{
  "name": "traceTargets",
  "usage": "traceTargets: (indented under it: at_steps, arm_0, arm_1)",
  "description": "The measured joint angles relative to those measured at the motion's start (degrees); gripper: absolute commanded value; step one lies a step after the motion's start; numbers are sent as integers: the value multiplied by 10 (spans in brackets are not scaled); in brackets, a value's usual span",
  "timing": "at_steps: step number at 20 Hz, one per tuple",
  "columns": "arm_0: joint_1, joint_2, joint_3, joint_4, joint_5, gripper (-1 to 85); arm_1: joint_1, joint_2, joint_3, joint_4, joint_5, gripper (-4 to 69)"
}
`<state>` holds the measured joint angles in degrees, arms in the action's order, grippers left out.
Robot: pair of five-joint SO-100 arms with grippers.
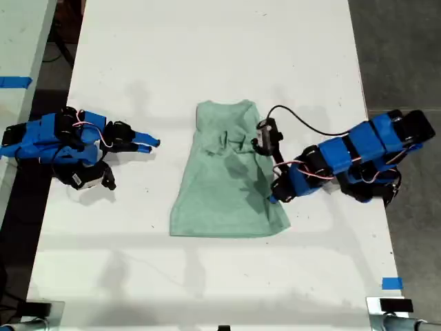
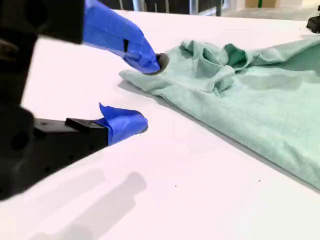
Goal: Fold t shirt
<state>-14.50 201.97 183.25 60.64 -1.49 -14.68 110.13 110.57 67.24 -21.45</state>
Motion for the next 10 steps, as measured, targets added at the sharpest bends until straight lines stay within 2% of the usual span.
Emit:
traceTargets:
  at_steps: [2, 3, 5, 6, 8, 10]
  arm_0:
    - [0, 0, 0, 2, 0, 144]
    - [0, 0, 0, 4, 0, 144]
    - [0, 0, 0, 4, 0, 145]
    - [0, 0, 0, 4, 0, 146]
    - [0, 0, 0, 4, 0, 146]
    - [0, 0, 0, 4, 0, 146]
  arm_1:
    - [24, -72, -20, -75, -3, 6]
    - [33, -107, -20, -124, -2, 52]
    - [47, -178, -18, -230, 25, 340]
    - [53, -213, -7, -287, 40, 359]
    - [54, -262, -18, -370, 51, 323]
    - [48, -262, -37, -348, 56, 282]
